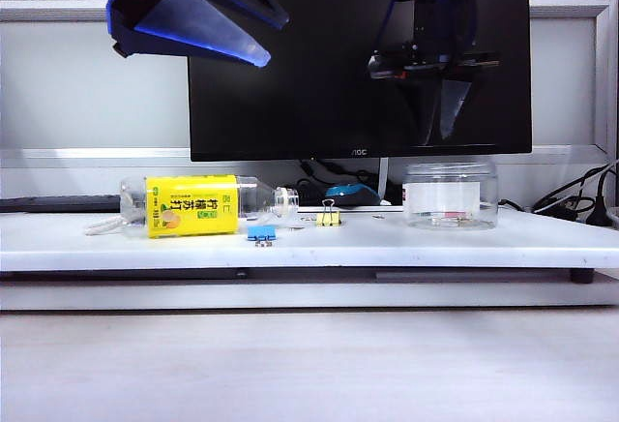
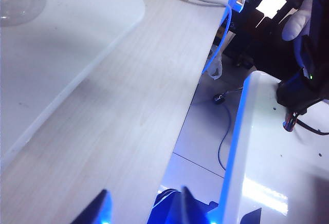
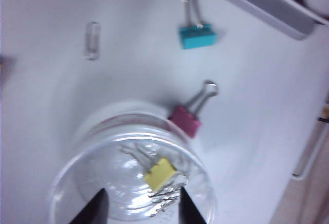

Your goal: Take the clips out of the round transparent plastic box and place them on the table.

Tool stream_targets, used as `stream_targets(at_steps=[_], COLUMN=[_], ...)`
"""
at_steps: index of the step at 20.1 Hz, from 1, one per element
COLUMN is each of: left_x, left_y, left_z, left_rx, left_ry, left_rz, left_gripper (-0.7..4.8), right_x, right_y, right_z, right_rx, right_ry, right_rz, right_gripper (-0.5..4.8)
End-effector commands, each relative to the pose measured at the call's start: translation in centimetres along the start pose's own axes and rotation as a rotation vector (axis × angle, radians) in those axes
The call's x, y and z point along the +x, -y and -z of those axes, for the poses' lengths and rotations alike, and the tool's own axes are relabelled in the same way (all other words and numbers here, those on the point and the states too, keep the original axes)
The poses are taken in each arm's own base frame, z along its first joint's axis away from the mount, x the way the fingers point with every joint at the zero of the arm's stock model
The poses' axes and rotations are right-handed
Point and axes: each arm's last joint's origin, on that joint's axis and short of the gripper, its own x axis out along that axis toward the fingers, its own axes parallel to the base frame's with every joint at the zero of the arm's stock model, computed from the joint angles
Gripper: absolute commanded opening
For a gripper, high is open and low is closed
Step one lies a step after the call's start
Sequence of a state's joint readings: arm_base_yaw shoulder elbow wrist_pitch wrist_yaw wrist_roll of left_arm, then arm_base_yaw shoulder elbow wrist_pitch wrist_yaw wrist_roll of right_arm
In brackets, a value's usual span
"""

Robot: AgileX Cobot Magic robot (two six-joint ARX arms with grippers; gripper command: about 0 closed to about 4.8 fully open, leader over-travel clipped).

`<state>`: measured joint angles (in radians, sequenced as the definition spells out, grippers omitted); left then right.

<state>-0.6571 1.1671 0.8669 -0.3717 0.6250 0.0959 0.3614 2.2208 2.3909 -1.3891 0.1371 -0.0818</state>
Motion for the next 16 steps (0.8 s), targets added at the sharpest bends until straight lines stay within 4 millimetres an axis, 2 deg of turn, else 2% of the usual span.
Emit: stream_targets(at_steps=[1,7,12,16], left_x=[0.0,0.0,0.0,0.0], left_y=[0.0,0.0,0.0,0.0], left_z=[0.0,-0.1,-0.1,-0.1], left_rx=[0.004,0.009,0.010,0.010], left_ry=[0.004,0.010,0.012,0.012], left_rz=[0.003,-0.003,-0.002,-0.002], left_gripper=[1.84,1.84,1.84,1.84], right_x=[-0.3,0.3,0.4,1.2], right_y=[0.0,0.3,0.7,0.4], right_z=[0.1,1.6,1.8,2.1], right_rx=[0.031,0.026,0.048,0.061], right_ry=[0.005,-0.068,-0.076,-0.106], right_rz=[-0.004,0.001,-0.002,-0.039], right_gripper=[1.80,1.80,1.80,1.80])
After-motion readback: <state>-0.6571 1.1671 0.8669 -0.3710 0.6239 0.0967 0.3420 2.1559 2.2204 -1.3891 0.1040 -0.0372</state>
